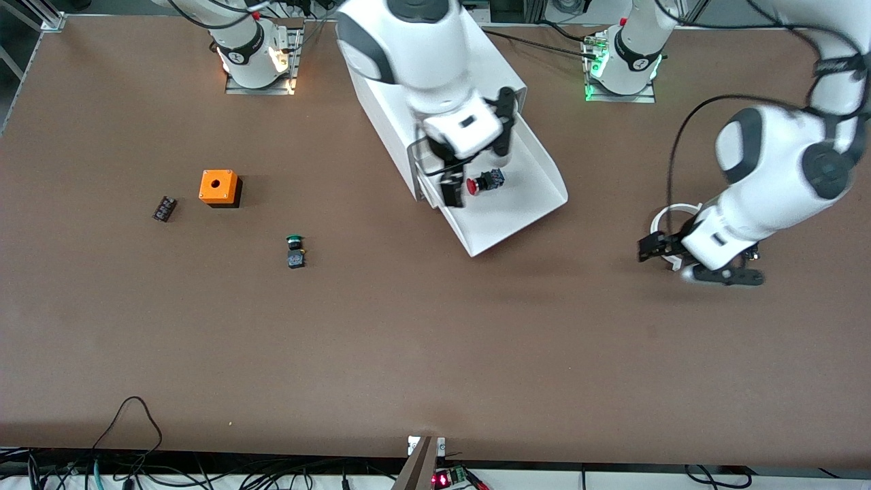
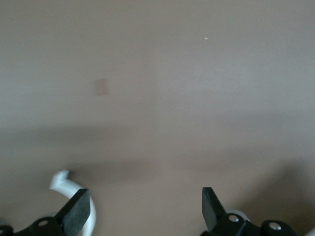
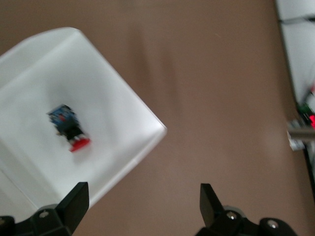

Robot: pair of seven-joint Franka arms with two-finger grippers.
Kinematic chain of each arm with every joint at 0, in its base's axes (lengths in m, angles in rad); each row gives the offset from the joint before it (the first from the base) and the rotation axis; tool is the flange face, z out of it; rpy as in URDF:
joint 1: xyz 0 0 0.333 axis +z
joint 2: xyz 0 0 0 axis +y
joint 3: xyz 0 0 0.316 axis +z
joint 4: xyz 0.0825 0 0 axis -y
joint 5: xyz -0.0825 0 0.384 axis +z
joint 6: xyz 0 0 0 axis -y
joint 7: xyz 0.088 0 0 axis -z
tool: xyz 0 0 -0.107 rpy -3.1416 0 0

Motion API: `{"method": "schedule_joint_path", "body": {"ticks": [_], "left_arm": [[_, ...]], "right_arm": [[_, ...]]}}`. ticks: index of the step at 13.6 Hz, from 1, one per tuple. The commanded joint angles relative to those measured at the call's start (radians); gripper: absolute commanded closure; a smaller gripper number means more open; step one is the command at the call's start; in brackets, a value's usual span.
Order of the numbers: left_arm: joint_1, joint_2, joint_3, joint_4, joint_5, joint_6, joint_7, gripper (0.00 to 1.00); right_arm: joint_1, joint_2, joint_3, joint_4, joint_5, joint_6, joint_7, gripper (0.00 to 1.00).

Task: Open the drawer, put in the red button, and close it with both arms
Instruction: 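Withdraw the right gripper while the left gripper reaches the drawer front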

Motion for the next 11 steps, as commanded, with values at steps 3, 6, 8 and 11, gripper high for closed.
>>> {"method": "schedule_joint_path", "body": {"ticks": [3,6,8,11], "left_arm": [[-0.194,0.159,0.006,-0.003,-0.058,0.202,-0.303,0.00],[-0.253,0.136,0.004,-0.063,-0.056,0.203,-0.412,0.00],[-0.270,0.108,-0.012,-0.121,-0.058,0.197,-0.411,0.00],[-0.267,0.018,-0.106,-0.232,-0.059,0.193,-0.399,0.00]], "right_arm": [[-0.208,-0.194,-0.009,-0.275,0.001,0.004,0.394,0.00],[-0.301,-0.266,-0.015,-0.389,0.001,-0.001,0.678,0.00],[-0.344,-0.292,-0.056,-0.412,0.003,-0.054,0.785,0.00],[-0.349,-0.314,-0.216,-0.406,0.003,-0.174,0.788,0.00]]}}
